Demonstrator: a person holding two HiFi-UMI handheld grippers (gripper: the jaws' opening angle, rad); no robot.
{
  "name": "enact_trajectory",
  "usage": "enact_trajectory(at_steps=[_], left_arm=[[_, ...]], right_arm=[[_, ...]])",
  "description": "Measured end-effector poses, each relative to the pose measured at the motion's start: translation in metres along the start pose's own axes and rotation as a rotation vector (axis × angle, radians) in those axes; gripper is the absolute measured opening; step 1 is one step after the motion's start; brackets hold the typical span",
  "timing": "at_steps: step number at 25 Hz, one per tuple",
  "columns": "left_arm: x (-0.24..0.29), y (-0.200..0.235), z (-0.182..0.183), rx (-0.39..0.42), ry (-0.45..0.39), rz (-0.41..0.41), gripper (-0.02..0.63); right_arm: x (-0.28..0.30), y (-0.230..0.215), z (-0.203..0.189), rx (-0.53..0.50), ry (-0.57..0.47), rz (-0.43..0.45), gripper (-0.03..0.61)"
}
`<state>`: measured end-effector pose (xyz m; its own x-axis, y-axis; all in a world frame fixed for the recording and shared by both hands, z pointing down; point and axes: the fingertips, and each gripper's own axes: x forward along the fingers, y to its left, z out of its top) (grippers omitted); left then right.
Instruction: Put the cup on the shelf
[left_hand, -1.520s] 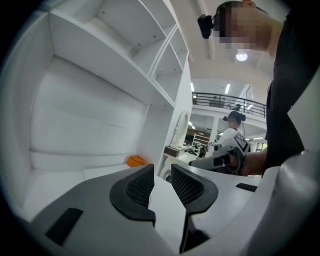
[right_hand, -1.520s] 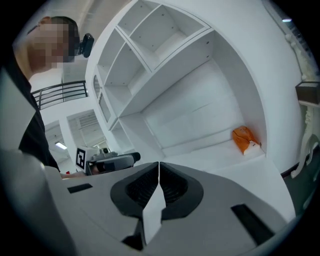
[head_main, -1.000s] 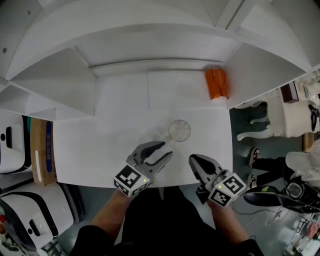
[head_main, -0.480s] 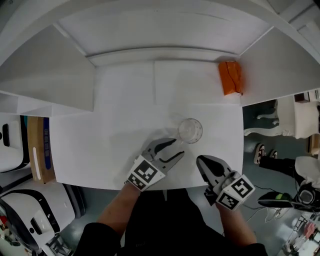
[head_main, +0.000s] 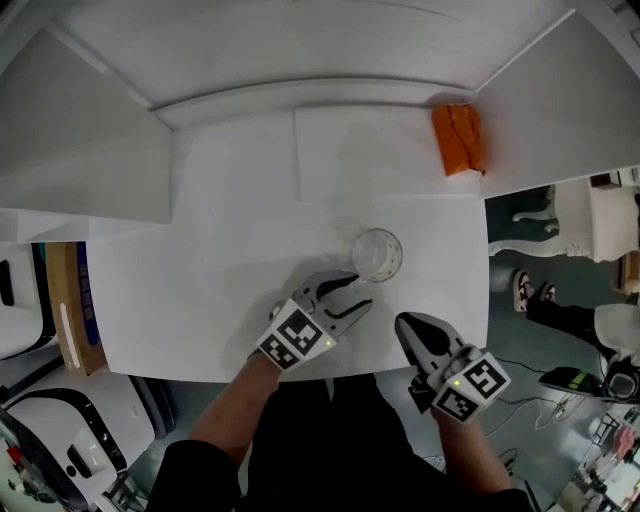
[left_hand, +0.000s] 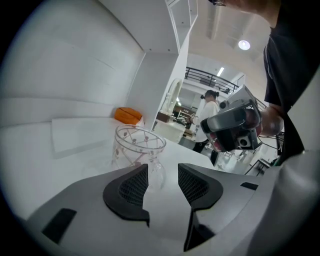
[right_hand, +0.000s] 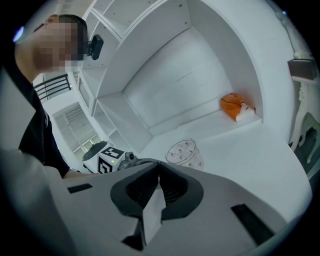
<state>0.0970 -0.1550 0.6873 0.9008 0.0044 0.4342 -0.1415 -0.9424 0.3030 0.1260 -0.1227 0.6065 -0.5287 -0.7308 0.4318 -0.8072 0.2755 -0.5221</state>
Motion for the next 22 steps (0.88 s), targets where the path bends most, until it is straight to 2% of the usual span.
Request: enact_trajectory(at_steps=[5, 9, 13, 16, 22], left_arm=[[0.012, -0.008, -0.012, 0.000, 0.068, -0.041, 0.187], [0.022, -0.013, -0.010, 0.010, 0.080, -0.071, 0.182], [0.031, -0.018, -0.007, 0.015, 0.086, -0.081, 0.132], [0.036, -0.013, -0.006, -0.012, 0.099, -0.068, 0.051], [0.037, -0.016, -0.001, -0.050, 0.080, -0.087, 0.041]], right_arm=[[-0.006, -0.002, 0.000, 0.009, -0.014, -0.018, 0.017], [-0.014, -0.001, -0.003, 0.019, -0.030, -0.032, 0.017], [-0.027, -0.006, -0.006, 0.036, -0.047, -0.058, 0.017], [-0.037, -0.010, -0.007, 0.046, -0.062, -0.078, 0.017], [-0.056, -0.008, 0.000, 0.045, -0.090, -0.099, 0.017]])
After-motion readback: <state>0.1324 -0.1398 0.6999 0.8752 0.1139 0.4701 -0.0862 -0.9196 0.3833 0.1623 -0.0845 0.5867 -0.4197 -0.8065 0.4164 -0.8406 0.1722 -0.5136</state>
